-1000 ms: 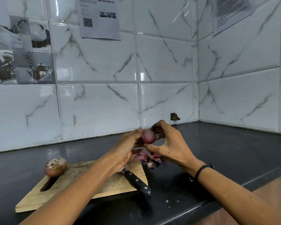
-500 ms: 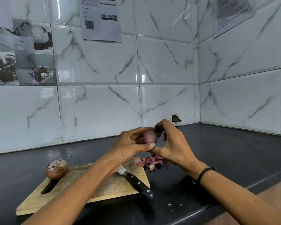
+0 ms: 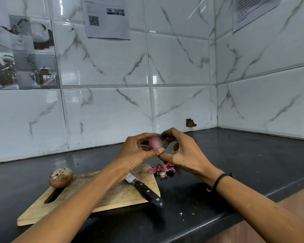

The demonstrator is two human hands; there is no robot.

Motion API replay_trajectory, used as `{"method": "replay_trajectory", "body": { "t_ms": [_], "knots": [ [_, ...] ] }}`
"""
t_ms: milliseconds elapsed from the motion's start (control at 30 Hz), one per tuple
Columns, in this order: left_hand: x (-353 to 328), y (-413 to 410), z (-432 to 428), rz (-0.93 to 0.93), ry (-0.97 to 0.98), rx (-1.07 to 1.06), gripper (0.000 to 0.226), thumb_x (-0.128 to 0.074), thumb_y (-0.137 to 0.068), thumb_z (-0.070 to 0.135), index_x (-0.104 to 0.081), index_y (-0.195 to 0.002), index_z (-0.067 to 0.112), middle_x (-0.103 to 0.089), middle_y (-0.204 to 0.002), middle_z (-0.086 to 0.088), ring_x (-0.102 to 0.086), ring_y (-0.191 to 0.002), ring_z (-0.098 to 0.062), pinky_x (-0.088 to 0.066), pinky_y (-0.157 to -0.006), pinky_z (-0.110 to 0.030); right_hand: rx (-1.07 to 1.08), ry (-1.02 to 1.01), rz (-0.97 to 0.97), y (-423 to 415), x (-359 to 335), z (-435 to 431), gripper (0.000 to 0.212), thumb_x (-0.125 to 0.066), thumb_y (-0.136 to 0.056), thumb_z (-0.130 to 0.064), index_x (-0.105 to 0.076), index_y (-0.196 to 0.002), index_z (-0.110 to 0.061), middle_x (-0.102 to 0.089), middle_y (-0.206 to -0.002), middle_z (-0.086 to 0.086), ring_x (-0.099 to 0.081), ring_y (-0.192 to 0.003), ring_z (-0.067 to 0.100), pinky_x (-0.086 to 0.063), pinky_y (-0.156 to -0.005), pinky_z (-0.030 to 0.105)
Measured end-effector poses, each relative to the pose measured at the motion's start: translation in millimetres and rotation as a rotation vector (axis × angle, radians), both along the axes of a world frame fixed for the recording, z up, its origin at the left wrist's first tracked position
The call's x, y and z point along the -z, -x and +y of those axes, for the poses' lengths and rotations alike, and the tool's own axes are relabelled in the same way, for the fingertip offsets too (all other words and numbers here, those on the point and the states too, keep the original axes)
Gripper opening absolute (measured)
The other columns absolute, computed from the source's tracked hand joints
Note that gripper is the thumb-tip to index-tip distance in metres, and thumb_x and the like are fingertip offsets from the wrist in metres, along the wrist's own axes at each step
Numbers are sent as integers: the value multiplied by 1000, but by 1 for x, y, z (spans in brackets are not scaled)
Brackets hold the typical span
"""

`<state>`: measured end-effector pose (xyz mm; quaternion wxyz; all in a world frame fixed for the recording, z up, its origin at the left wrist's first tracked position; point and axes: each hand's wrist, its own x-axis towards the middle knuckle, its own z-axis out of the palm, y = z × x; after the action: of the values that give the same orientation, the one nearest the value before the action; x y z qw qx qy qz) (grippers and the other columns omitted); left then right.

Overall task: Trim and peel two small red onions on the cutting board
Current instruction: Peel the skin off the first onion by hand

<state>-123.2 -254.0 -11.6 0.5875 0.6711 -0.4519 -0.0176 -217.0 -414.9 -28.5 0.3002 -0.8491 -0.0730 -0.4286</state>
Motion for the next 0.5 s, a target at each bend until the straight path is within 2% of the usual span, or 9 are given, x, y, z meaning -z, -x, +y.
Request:
{"method": "replay_trajectory", "body": {
  "t_ms": [100,167,300,400,500],
  "knots": [
    [1,-4,2,10,-1,-12,46,-89,-70,8,-73,-111,23,-73,-104,2,-74,-91,-9,-55,-73,-14,-10,-66,7,1,0,0,20,-63,-93,-26,-69,-112,-22,-72,-97,-8,-69,-84,11,-56,-72,26],
    [1,-5,2,3,-11,-9,47,-89,-68,5,-74,-109,23,-76,-103,3,-74,-94,-11,-57,-76,-17,21,-44,-22,1,0,0,17,-57,-100,-20,-71,-109,-19,-73,-92,-8,-68,-86,8,-55,-71,24],
    [2,-5,-1,-56,-24,-21,47,-92,-66,12,-74,-106,28,-77,-100,12,-72,-99,-4,-57,-88,-22,56,-2,-84,0,-1,1,15,-62,-100,-26,-71,-106,-16,-74,-86,-9,-68,-82,5,-52,-67,17],
    [3,-6,-1,-66,-41,-33,47,-92,-66,11,-74,-106,28,-78,-98,11,-73,-96,-5,-58,-91,-26,89,105,-122,-2,-1,1,15,-64,-99,-25,-71,-106,-13,-73,-86,-9,-68,-81,6,-51,-68,14],
    [3,-7,0,-71,-66,-40,48,-91,-67,12,-75,-109,27,-78,-100,9,-73,-96,-6,-57,-95,-31,112,187,-124,-5,0,-2,17,-63,-99,-22,-68,-111,-11,-74,-88,-4,-68,-78,10,-54,-70,23]
  ]
}}
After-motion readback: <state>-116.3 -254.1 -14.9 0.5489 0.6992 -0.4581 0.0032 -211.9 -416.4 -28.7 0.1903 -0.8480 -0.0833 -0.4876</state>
